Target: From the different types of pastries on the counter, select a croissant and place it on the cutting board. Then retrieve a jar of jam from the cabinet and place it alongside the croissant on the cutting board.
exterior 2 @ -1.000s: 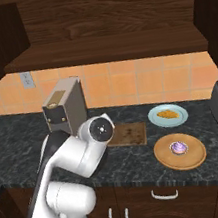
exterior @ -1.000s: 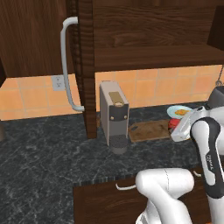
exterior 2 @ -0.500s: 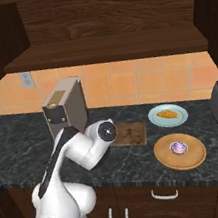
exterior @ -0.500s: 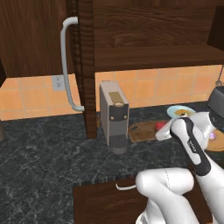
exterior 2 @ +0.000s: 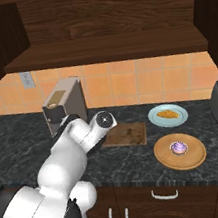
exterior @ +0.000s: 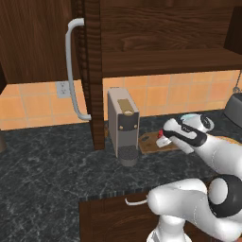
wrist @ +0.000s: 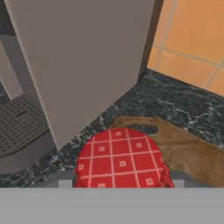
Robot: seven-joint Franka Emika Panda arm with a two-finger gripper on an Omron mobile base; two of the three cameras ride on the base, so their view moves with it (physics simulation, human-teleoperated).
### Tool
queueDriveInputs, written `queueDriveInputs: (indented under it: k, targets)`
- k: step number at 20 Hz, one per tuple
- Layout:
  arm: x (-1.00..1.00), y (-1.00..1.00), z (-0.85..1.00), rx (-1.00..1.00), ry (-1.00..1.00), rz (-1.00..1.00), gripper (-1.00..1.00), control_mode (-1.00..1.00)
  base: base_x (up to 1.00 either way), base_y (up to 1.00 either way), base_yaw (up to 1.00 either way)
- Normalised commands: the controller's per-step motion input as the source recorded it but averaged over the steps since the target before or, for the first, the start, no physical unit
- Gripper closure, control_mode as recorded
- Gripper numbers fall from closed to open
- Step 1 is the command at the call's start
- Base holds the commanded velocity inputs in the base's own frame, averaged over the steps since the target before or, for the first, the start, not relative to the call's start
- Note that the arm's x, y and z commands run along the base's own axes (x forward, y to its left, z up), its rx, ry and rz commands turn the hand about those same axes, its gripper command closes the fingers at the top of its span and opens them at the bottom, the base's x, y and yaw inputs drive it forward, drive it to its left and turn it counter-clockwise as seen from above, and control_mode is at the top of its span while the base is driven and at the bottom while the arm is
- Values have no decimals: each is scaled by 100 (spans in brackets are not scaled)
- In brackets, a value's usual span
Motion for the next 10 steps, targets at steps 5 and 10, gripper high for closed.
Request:
queueDriveInputs:
  k: [5, 10]
  targets:
    - [38, -12, -49, -10, -5, 0, 100, -100, 0, 0, 0]
    - [91, -32, 0, 47, 4, -4, 100, -100, 0, 0, 0]
